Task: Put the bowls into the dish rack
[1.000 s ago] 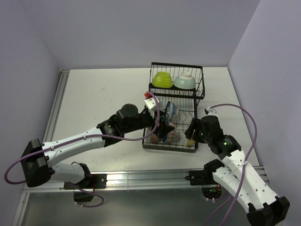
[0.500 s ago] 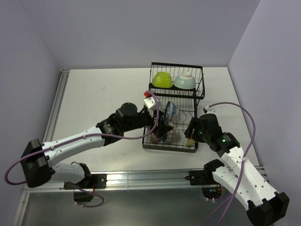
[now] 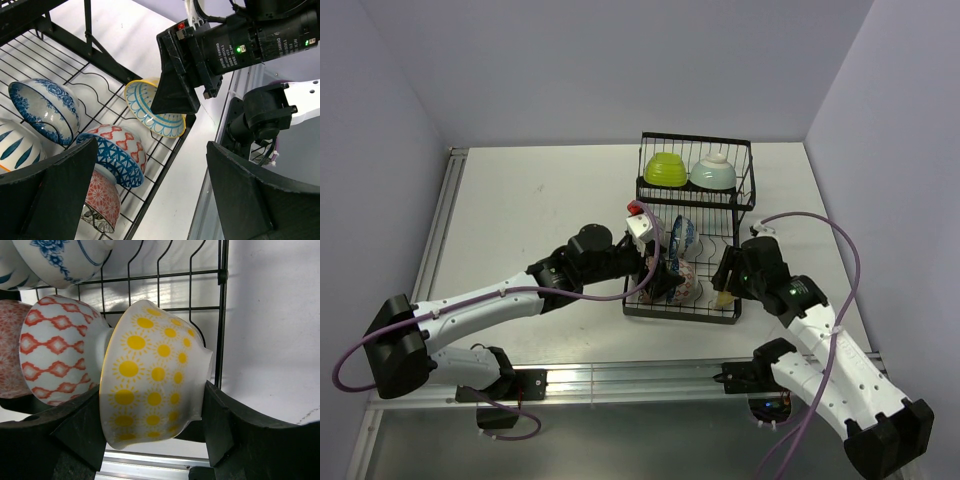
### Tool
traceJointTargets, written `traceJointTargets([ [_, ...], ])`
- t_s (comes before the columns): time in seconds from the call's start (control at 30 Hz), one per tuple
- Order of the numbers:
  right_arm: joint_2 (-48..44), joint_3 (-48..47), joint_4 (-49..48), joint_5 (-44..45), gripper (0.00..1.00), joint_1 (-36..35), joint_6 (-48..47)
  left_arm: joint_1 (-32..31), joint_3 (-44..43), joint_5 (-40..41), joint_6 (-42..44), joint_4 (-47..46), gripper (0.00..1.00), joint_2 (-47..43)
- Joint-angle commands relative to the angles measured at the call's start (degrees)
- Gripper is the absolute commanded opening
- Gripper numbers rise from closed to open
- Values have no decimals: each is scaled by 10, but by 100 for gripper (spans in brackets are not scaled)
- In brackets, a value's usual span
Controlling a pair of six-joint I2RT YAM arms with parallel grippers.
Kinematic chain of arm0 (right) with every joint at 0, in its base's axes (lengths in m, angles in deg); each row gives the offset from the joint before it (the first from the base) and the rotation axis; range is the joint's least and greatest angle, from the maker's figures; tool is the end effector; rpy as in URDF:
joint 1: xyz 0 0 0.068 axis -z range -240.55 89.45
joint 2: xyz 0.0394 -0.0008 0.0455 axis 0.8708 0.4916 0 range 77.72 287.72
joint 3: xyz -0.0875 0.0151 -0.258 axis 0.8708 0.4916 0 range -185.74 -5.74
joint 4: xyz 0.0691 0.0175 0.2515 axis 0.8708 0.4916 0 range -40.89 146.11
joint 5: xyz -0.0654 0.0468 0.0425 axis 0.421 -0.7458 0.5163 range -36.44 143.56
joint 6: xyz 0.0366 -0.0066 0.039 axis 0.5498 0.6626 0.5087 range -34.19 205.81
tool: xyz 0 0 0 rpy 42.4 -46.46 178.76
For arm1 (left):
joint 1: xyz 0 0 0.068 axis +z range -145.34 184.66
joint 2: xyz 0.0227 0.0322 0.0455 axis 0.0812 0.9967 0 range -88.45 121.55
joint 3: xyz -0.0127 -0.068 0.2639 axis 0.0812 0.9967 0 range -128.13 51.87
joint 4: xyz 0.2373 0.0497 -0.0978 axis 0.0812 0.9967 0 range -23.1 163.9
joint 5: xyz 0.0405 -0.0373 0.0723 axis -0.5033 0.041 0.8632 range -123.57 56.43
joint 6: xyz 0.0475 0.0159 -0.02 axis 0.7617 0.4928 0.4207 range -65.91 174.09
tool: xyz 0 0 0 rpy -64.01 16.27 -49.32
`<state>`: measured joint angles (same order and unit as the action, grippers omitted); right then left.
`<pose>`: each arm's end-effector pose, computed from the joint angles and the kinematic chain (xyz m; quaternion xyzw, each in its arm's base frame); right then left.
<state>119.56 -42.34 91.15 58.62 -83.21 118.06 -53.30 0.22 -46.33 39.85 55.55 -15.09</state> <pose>0.1369 0.0537 0.2466 0.0939 0.9258 0.1313 0.3418 0.1532 -0.2594 0.3120 0.3502 0.6819 -0.4439 0.4640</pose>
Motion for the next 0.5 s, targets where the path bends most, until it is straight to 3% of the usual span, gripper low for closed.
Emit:
traceJointTargets([
  [0.0,3,-28,-20,26,0,-5,-3,1,-1,-3,7,-23,95,-8],
  [0.47,21,-53,-13,33,0,-15,-53,7,16,-14,2,-29,96,-21],
])
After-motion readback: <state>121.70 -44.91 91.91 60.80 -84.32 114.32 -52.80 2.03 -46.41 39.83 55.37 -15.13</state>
